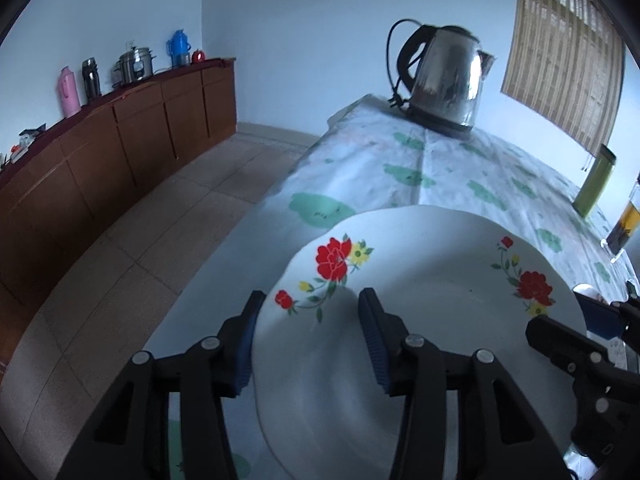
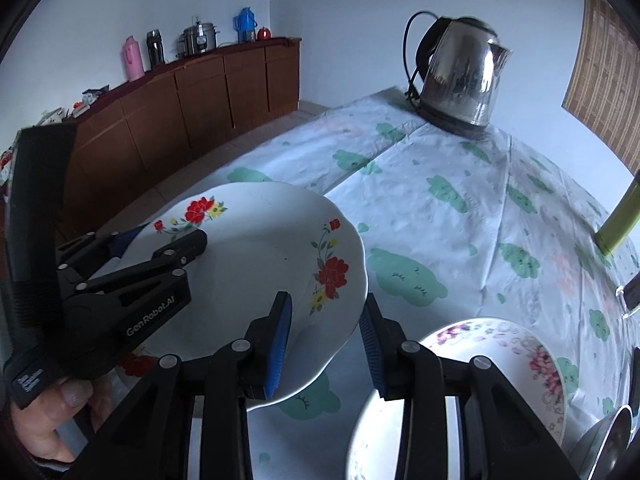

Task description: Organize plates and bowls

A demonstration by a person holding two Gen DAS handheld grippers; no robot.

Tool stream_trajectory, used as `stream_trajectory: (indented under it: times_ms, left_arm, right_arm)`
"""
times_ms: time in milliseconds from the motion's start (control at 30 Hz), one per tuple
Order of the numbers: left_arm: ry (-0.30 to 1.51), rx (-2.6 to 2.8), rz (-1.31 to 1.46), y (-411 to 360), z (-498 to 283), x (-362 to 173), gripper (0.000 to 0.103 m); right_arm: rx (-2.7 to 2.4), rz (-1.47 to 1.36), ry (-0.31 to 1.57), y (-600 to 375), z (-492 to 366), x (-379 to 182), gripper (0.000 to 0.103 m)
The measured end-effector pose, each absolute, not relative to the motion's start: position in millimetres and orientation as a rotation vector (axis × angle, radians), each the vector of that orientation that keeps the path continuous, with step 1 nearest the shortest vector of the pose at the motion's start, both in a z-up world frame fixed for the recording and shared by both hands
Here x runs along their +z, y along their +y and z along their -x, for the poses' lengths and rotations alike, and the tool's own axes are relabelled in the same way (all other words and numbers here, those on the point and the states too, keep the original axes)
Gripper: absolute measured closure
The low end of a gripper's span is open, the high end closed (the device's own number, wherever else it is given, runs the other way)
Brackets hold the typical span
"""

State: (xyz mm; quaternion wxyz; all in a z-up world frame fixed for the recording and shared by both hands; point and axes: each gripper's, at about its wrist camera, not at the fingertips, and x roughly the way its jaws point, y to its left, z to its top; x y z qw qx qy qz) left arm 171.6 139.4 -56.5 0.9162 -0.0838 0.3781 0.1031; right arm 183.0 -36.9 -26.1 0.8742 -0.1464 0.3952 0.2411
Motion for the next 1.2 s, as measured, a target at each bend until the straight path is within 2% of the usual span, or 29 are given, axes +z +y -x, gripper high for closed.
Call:
stream_trajectory:
  times_ms: [733, 1200]
  left_arm:
    - [0.637, 0.029, 0.036, 86.0, -156.8, -34.0, 0.057]
    - [0.633, -0.057, 0.047, 72.8, -159.1, -34.7, 0.057]
  right_arm:
    - [0.49, 0.193, 0.743, -104.2, -149.5, -9.3, 0.068]
    - [0.516, 0.144, 0.731, -123.9, -143.7, -11.7, 0.068]
